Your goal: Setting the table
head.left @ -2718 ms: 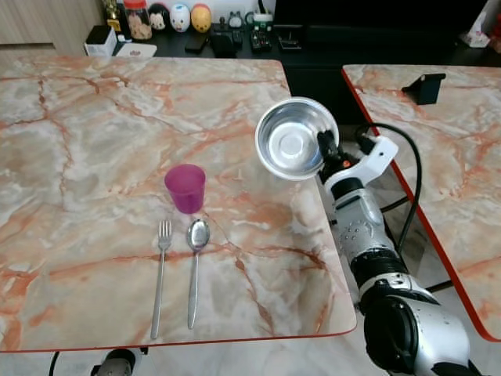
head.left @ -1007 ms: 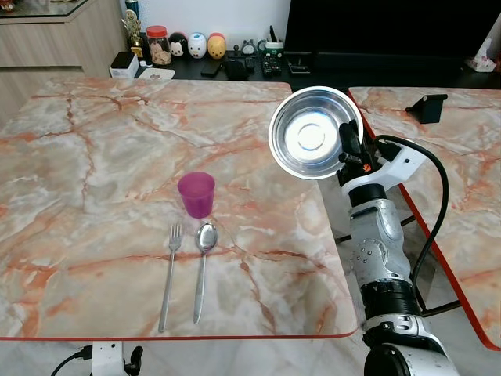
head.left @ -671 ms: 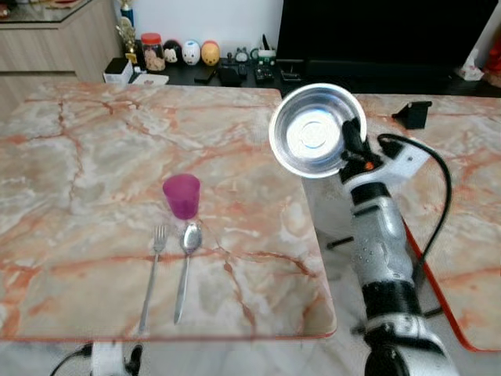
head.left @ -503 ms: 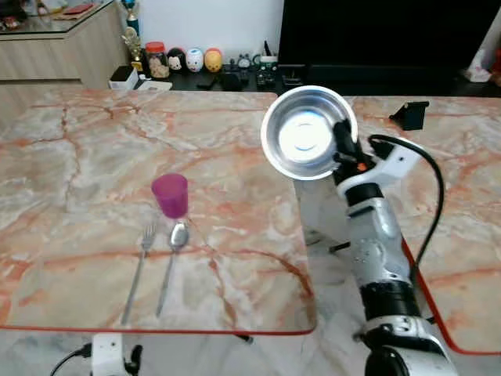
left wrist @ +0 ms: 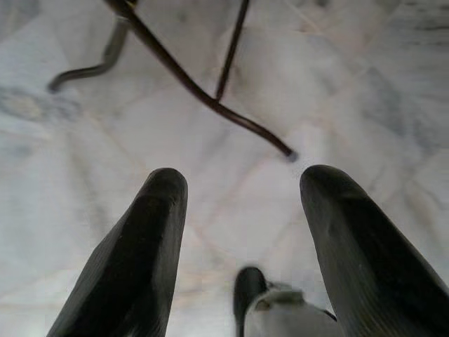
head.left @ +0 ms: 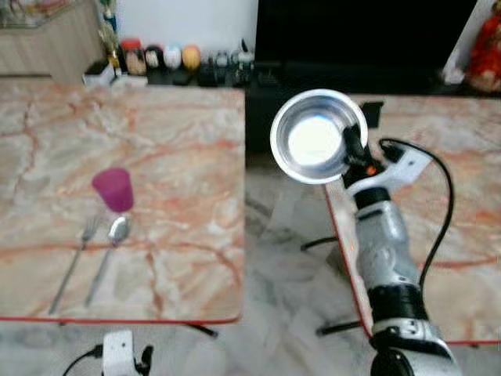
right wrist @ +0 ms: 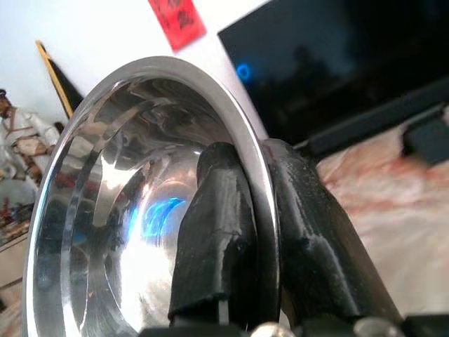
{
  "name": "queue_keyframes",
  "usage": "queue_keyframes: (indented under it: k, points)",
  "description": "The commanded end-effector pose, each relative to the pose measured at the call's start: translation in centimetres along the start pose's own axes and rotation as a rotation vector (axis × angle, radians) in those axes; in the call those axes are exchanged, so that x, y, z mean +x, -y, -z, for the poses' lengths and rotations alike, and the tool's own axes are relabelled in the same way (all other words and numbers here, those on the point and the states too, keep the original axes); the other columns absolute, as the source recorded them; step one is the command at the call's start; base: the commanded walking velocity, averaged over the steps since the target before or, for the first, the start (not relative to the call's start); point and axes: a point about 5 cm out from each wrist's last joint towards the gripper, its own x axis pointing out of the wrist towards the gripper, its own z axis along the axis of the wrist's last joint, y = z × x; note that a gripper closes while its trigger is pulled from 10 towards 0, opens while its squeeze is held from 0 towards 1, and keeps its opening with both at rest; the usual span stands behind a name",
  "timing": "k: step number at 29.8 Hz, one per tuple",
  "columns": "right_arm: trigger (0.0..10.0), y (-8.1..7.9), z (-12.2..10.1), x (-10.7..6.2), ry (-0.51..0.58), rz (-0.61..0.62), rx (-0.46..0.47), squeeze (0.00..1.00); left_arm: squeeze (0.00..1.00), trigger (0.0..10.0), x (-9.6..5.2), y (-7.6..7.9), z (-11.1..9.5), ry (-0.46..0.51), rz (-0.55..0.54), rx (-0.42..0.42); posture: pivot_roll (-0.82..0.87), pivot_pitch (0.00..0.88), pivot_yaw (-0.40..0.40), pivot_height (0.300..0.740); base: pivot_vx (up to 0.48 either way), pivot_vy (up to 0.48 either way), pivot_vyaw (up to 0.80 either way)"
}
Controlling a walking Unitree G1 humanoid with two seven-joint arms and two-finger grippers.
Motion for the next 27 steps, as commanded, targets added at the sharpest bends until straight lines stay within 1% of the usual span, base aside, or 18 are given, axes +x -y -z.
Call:
queue_keyframes:
  k: [1, 27]
  points:
    - [10.0, -1.23, -0.39, 0.51, 0.022, -0.037, 0.004, 0.0, 0.0, 10.0, -0.18, -0.55, 0.52, -0.03, -0.007, 0.016, -0.07, 0.006, -0.034, 0.736, 0.0, -0.36, 0.0]
    - [10.0, -1.27, -0.08, 0.29, 0.007, -0.035, 0.002, 0.0, 0.0, 10.0, -0.16, -0.01, 0.49, -0.024, 0.014, 0.028, -0.08, 0.0, -0.028, 0.736, 0.0, -0.36, 0.0]
